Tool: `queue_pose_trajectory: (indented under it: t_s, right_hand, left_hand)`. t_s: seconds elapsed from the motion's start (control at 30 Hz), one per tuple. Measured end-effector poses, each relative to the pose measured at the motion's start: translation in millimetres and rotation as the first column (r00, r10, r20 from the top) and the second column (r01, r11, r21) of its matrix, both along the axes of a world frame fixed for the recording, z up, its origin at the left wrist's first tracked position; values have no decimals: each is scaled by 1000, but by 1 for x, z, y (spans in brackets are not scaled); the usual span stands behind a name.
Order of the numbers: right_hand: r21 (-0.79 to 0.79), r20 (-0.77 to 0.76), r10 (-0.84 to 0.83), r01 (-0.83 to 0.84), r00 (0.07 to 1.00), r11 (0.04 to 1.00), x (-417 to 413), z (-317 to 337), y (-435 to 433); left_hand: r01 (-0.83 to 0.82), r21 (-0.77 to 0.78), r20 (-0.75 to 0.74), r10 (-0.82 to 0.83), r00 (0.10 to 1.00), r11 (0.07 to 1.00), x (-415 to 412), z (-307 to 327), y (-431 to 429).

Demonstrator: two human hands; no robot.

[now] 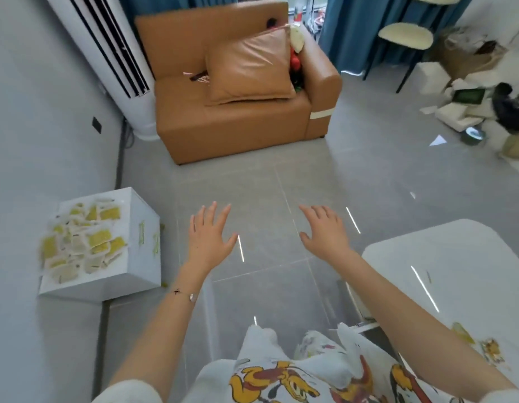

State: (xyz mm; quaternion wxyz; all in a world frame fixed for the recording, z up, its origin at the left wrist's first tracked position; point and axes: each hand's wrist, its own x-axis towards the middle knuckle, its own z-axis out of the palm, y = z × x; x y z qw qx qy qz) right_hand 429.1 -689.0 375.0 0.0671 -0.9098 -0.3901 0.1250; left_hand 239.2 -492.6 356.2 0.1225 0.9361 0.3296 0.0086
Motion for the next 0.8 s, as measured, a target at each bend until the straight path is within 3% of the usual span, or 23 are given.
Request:
queue_pose_trajectory:
  t_s: [0.33, 0.6, 0.8]
  right_hand:
    - [68, -94, 207, -201, 974, 977, 50, -5, 190]
    - [36, -115, 417, -415, 902, 909, 110, -12, 324]
    - [-21, -125, 621, -628, 774, 778, 121, -9, 419]
  left_hand:
    - [-318, -55, -10, 318, 948, 946, 2, -6, 119]
    - [-553, -105, -2, 556, 831, 826, 33, -28, 203]
    - [-717, -133, 2, 723, 690, 685, 34, -27, 238]
